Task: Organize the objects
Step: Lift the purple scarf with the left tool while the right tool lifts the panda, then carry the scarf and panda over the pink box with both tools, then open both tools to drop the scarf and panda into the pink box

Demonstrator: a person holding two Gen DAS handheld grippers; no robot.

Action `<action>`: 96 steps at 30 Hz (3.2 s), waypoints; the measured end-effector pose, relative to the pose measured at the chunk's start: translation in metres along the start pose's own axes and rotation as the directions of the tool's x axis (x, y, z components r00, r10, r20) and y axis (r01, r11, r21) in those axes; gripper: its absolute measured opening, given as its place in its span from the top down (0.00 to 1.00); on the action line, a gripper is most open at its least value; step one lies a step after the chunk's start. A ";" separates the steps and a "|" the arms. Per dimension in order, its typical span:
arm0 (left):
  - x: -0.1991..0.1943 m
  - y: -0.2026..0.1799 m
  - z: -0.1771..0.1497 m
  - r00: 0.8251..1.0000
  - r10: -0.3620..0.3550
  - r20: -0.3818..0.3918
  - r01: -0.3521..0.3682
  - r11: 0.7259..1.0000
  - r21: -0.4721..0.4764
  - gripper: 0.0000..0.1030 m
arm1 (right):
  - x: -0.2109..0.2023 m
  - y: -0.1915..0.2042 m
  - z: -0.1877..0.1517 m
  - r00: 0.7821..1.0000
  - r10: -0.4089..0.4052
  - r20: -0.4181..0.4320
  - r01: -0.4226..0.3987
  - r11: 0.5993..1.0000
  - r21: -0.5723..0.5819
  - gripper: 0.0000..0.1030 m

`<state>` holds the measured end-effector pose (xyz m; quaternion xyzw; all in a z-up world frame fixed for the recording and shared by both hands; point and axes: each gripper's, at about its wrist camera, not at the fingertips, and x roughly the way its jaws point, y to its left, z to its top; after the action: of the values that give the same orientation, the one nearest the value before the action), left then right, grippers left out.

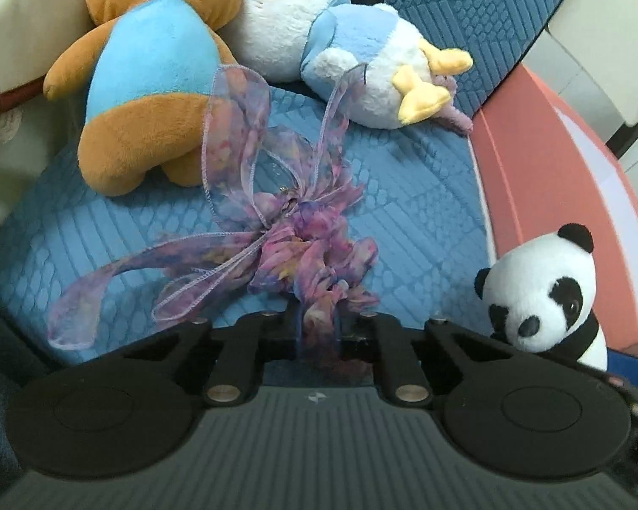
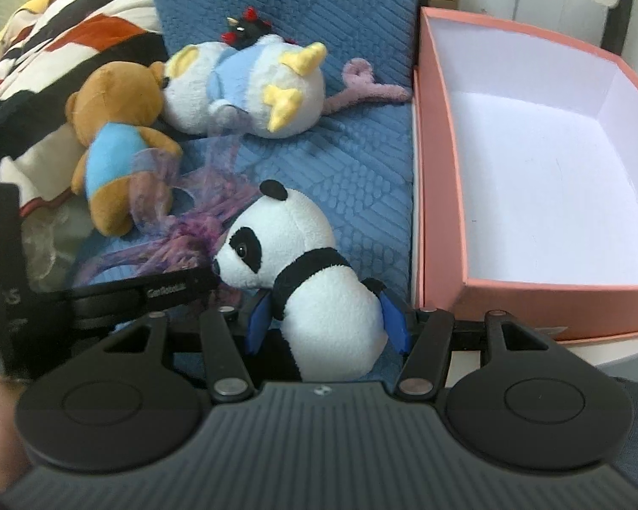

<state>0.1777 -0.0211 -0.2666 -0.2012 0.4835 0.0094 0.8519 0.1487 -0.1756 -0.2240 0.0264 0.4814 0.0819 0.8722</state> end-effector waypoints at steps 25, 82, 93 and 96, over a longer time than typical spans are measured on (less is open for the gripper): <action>-0.132 -0.108 0.077 0.982 -0.159 0.097 0.151 0.985 0.088 0.86 | -0.104 -0.051 0.082 0.987 0.049 0.151 -0.059 0.997 0.059 0.43; 0.028 -0.278 0.087 0.969 -0.196 -0.151 0.225 0.952 0.208 0.59 | 0.008 -0.246 0.057 0.990 -0.116 -0.079 0.134 0.948 0.288 0.09; -0.044 -0.264 0.091 0.971 -0.230 -0.066 0.239 0.938 0.252 0.55 | -0.044 -0.224 0.062 0.995 -0.099 0.003 0.093 0.945 0.314 0.10; -0.067 -0.257 0.090 0.969 -0.243 -0.041 0.245 0.934 0.260 0.55 | -0.061 -0.210 0.064 0.994 -0.100 0.036 0.084 0.949 0.305 0.10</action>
<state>0.2695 -0.2138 -0.0848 -0.1449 0.4554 -0.1614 0.8635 0.1959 -0.3906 -0.1647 0.1393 0.4667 -0.0342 0.8727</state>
